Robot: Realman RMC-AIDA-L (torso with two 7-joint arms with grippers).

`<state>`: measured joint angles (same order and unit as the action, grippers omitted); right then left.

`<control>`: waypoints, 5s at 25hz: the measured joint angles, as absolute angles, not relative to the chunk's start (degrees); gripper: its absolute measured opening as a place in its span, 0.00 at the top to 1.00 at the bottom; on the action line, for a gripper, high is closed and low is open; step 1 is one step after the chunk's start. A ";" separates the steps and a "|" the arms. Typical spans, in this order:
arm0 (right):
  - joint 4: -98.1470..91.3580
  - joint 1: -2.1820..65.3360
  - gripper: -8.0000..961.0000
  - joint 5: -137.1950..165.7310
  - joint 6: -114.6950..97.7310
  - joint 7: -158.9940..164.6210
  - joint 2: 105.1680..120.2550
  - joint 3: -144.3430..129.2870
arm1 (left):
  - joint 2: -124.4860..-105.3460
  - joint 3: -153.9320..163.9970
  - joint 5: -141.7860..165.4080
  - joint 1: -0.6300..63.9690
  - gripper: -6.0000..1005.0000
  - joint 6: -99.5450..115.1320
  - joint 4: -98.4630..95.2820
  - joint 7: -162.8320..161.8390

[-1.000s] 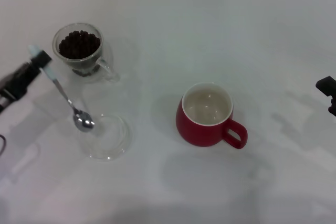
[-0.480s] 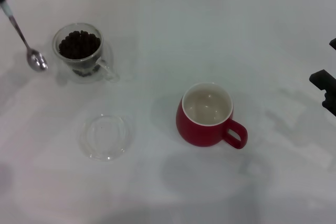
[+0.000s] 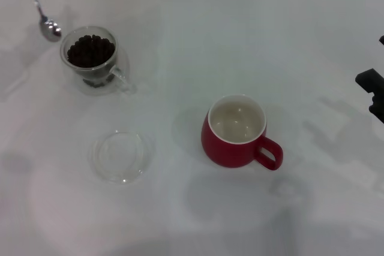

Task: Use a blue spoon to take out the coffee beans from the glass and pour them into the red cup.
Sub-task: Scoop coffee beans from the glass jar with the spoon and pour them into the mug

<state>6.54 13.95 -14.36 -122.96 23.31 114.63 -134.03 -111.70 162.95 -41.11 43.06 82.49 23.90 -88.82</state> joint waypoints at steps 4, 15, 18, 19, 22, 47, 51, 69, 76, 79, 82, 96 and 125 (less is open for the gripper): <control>6.52 13.69 0.33 -15.40 -122.42 23.41 114.71 -134.03 | -111.48 162.95 -34.09 47.06 0.87 77.99 23.90 -92.02; 6.33 13.80 0.33 -17.46 -121.46 24.17 114.69 -134.03 | -113.12 163.04 -27.61 49.20 0.87 71.70 22.10 -92.41; 6.33 14.09 0.33 -17.84 -121.04 24.83 114.66 -134.02 | -113.78 163.03 -27.64 48.60 0.87 70.60 20.87 -92.06; 6.32 14.18 0.33 -17.89 -120.97 24.91 114.60 -134.03 | -114.06 163.05 -27.70 48.37 0.87 70.08 20.46 -91.90; 6.34 14.28 0.33 -18.33 -120.93 24.96 114.52 -134.03 | -114.83 163.04 -28.01 47.77 0.87 68.71 19.92 -91.72; 7.05 12.40 0.33 -18.46 -123.05 25.63 113.96 -134.11 | -115.63 162.78 -43.54 35.87 0.87 66.95 11.58 -105.14; 7.02 11.44 0.33 -18.45 -123.09 25.43 113.89 -134.11 | -115.74 162.54 -45.11 34.08 0.87 67.53 10.58 -107.75; 7.29 10.80 0.33 -18.46 -122.90 25.23 114.19 -134.13 | -114.49 162.88 -50.44 30.21 0.87 75.17 10.09 -114.26; 7.30 11.97 0.33 -18.45 -122.29 25.15 114.17 -134.12 | -114.30 163.00 -46.14 33.41 0.87 77.57 10.40 -113.30; 7.30 12.55 0.33 -18.46 -121.91 25.12 114.17 -134.13 | -114.25 163.00 -44.10 35.11 0.87 77.89 10.19 -113.17; 7.29 13.51 0.33 -18.50 -121.46 25.07 114.17 -134.12 | -114.28 162.98 -42.07 36.99 0.87 78.23 10.07 -113.11; 6.49 16.43 0.33 -19.28 -118.41 25.15 114.60 -134.03 | -115.49 162.95 -35.43 45.71 0.87 77.82 7.81 -114.58; 6.59 14.09 0.33 -19.81 -117.53 25.65 114.62 -134.03 | -118.76 162.95 -17.17 58.27 0.87 71.89 -0.88 -90.13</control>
